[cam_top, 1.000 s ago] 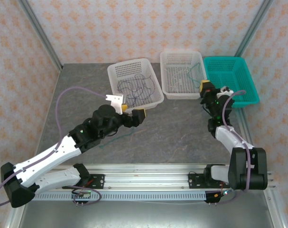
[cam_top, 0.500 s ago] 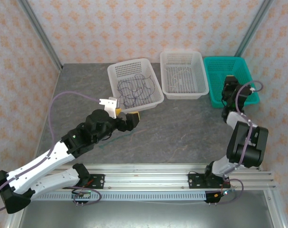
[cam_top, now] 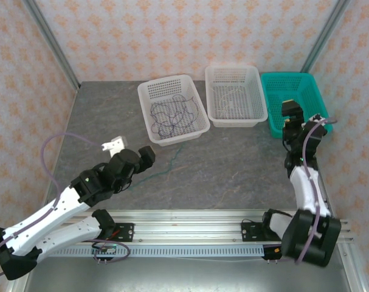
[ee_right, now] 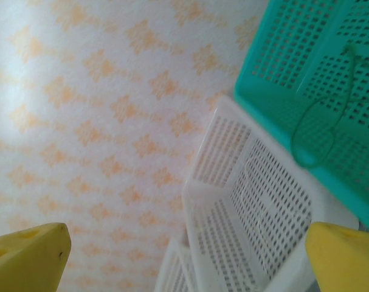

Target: Untangle the cables

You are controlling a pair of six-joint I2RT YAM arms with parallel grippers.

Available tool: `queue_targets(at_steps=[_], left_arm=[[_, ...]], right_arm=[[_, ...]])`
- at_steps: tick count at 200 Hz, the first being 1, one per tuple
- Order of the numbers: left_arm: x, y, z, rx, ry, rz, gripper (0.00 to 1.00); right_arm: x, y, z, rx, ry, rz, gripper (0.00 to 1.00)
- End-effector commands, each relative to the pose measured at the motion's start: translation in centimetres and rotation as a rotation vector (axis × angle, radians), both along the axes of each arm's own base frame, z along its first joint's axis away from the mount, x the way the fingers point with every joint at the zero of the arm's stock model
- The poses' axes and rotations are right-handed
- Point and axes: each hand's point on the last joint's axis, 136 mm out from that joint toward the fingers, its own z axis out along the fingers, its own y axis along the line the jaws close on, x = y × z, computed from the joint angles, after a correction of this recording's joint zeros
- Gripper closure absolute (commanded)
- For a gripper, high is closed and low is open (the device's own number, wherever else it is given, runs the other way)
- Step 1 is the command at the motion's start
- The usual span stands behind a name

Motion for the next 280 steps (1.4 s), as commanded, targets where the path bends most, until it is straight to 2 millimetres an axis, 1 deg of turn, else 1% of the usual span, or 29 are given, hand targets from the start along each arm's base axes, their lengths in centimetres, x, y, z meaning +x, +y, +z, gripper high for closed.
queue_targets(at_steps=[1,16,24,29,53,68,83,95,111,128,136,143,165,187,195,207,218,226,244,260,280], left_arm=[[-2.2,4.4,-3.2,-0.072,0.09,0.291,0.0],[-3.2,5.3,-4.8,-0.124,0.127,0.378,0.0],[-3.7,5.6,-5.8,-0.153,0.154,0.417,0.0],[-4.1,5.7,-6.5,-0.172,0.171,0.44,0.0],[-5.8,5.6,-9.9,-0.273,0.28,0.541,0.0],[-6.7,5.2,-12.0,-0.32,0.342,0.582,0.0],[-7.2,5.3,-13.4,-0.332,0.373,0.613,0.0],[-7.3,5.4,-14.3,-0.334,0.381,0.634,0.02],[-6.6,4.9,-14.9,-0.359,0.354,0.616,0.05],[-5.5,3.9,-15.0,-0.403,0.319,0.577,0.11],[-5.3,3.9,-14.9,-0.408,0.311,0.581,0.13],[-5.2,4.1,-14.9,-0.403,0.308,0.592,0.18],[-5.0,4.7,-15.0,-0.378,0.287,0.613,0.34],[-4.9,5.0,-15.6,-0.37,0.291,0.62,0.49],[-4.8,4.8,-15.9,-0.375,0.293,0.616,0.52],[-4.7,4.7,-16.3,-0.376,0.302,0.616,0.54],[-4.8,4.8,-16.6,-0.369,0.313,0.62,0.59],[-4.8,4.8,-16.8,-0.366,0.321,0.622,0.66],[-4.7,4.6,-16.7,-0.361,0.335,0.614,0.87],[-4.5,4.2,-16.2,-0.358,0.336,0.589,0.99],[-4.1,4.1,-14.6,-0.311,0.313,0.528,1.0]], right_arm=[[-2.5,3.2,0.4,-0.091,0.035,0.115,0.01],[-3.7,6.2,0.9,-0.076,0.034,0.235,0.01],[-4.3,8.2,0.8,-0.066,0.042,0.308,0.01],[-4.8,9.8,0.7,-0.072,0.044,0.366,0.01],[-7.5,16.7,-0.9,-0.128,0.105,0.589,0.0],[-9.1,20.4,-1.9,-0.14,0.142,0.707,0.0],[-10.5,23.6,-2.6,-0.152,0.169,0.815,0.0],[-11.4,25.6,-3.1,-0.166,0.189,0.877,0.0],[-12.3,28.3,-3.4,-0.173,0.211,0.955,0.0],[-13.5,31.3,-3.9,-0.194,0.228,1.049,0.01],[-13.9,32.4,-4.2,-0.209,0.237,1.086,0.01],[-14.3,33.3,-4.5,-0.221,0.245,1.112,0.02],[-14.7,34.9,-5.0,-0.239,0.261,1.146,0.02],[-14.7,35.7,-4.9,-0.228,0.252,1.156,0.02],[-14.6,35.7,-4.8,-0.225,0.25,1.155,0.03],[-14.7,35.7,-4.7,-0.226,0.248,1.155,0.03],[-14.7,35.6,-4.8,-0.227,0.251,1.153,0.03],[-14.7,35.6,-4.7,-0.227,0.249,1.153,0.03],[-14.6,35.6,-4.7,-0.229,0.25,1.15,0.03],[-14.6,35.7,-4.8,-0.234,0.248,1.154,0.03],[-14.6,35.8,-5.1,-0.284,0.241,1.161,0.03]])
